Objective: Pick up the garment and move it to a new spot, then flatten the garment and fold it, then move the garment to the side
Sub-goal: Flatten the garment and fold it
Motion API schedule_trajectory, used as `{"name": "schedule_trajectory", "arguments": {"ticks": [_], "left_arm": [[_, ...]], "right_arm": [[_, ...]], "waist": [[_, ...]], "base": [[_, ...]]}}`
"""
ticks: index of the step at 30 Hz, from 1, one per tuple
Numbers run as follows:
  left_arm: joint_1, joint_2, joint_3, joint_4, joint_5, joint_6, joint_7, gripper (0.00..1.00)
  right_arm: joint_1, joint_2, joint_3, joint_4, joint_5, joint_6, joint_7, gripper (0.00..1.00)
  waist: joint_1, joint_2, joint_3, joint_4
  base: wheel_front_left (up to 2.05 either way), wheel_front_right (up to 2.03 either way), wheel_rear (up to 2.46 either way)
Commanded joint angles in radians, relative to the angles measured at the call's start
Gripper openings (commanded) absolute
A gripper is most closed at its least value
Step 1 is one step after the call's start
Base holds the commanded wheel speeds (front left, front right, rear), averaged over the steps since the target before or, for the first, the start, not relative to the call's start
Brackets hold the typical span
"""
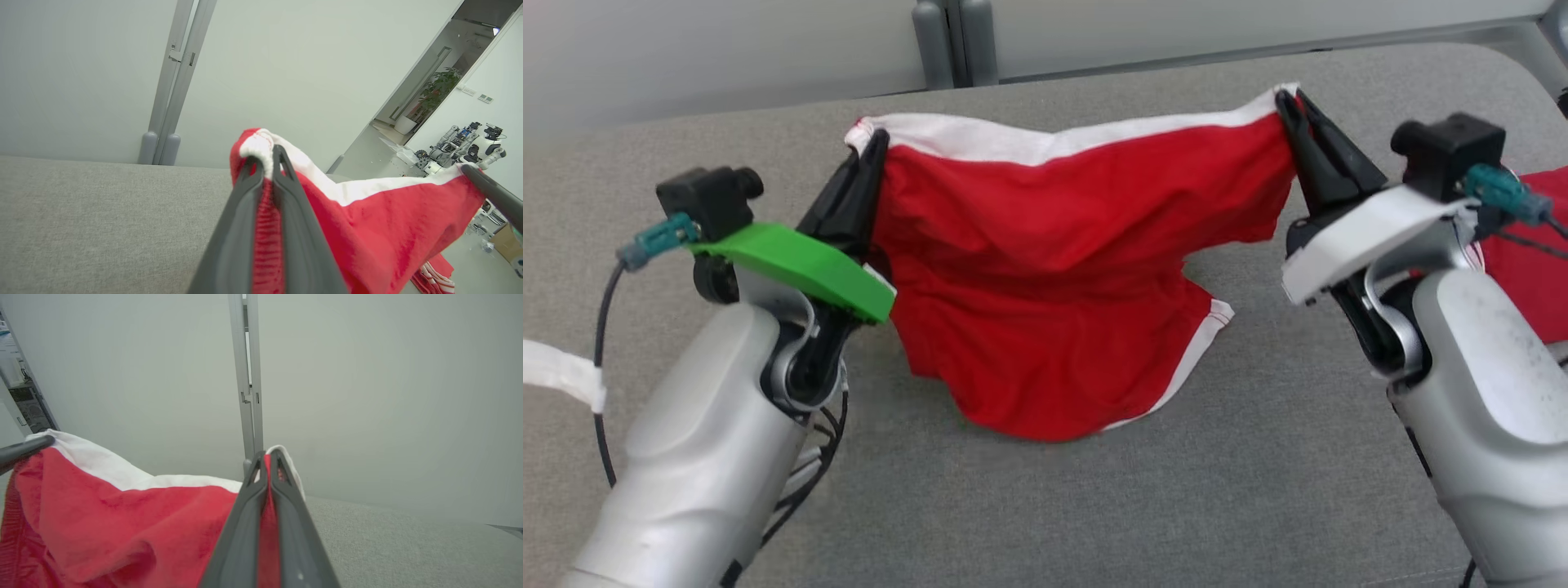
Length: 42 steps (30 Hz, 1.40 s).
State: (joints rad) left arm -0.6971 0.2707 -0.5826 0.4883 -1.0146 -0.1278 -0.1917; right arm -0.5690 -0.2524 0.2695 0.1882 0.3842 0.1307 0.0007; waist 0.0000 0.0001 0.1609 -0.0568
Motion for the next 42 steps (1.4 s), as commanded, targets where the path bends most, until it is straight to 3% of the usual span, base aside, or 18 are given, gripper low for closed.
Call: {"name": "schedule_trajectory", "arguments": {"ticks": [1, 6, 9, 12, 15, 18, 21, 27, 37, 42], "left_arm": [[-0.044, 0.021, 0.0, 0.001, -0.018, -0.004, 0.015, 0.0], [-0.186, 0.071, 0.022, 0.01, -0.036, -0.004, -0.003, 0.0], [-0.258, 0.093, 0.032, 0.013, -0.029, -0.004, -0.033, 0.0], [-0.335, 0.078, 0.068, -0.016, -0.02, -0.004, -0.065, 0.0], [-0.371, 0.056, 0.13, -0.071, 0.014, -0.003, -0.075, 0.0], [-0.361, 0.003, 0.249, -0.171, 0.083, -0.003, -0.074, 0.0], [-0.294, -0.054, 0.304, -0.244, 0.135, -0.003, -0.073, 0.0], [-0.129, -0.081, 0.204, -0.272, 0.145, -0.003, -0.072, 0.0], [0.18, -0.023, 0.029, -0.289, 0.097, -0.003, -0.072, 0.0], [0.292, 0.008, -0.018, -0.319, 0.065, -0.003, -0.072, 0.0]], "right_arm": [[-0.06, 0.013, 0.027, 0.021, 0.039, 0.0, 0.004, 0.0], [-0.28, 0.026, 0.043, 0.133, 0.188, -0.001, -0.074, 0.0], [-0.405, 0.021, 0.026, 0.208, 0.202, 0.0, -0.164, 0.0], [-0.523, 0.021, -0.002, 0.259, 0.174, -0.001, -0.242, 0.0], [-0.595, 0.027, -0.055, 0.247, 0.138, -0.001, -0.265, 0.0], [-0.624, 0.05, -0.15, 0.104, 0.063, -0.001, -0.266, 0.0], [-0.566, 0.066, -0.179, -0.007, -0.005, -0.001, -0.265, 0.0], [-0.392, -0.01, -0.047, -0.028, -0.027, -0.001, -0.265, 0.0], [0.009, -0.204, 0.136, -0.076, 0.156, -0.001, -0.254, 0.0], [0.178, -0.287, 0.181, -0.128, 0.275, -0.001, -0.157, 0.0]], "waist": [[0.0, -0.0001, 0.063, -0.043], [0.0, -0.0001, 0.124, -0.079], [0.0, -0.0001, 0.14, -0.089], [0.0, -0.0001, 0.152, -0.085], [0.0, -0.0001, 0.161, -0.077], [0.0, -0.0001, 0.174, -0.068], [0.0, -0.0001, 0.181, -0.062], [0.0, -0.0001, 0.179, -0.048], [0.0, -0.0001, 0.134, -0.027], [0.0, -0.0001, 0.101, -0.024]], "base": [[0.0, 0.0, 0.0], [0.0, 0.0, 0.0], [0.0, 0.0, 0.0], [0.0, 0.0, 0.0], [0.0, 0.0, 0.0], [0.0, 0.0, 0.0], [0.0, 0.0, 0.0], [0.0, 0.0, 0.0], [0.0, 0.0, 0.0], [0.0, 0.0, 0.0]]}}
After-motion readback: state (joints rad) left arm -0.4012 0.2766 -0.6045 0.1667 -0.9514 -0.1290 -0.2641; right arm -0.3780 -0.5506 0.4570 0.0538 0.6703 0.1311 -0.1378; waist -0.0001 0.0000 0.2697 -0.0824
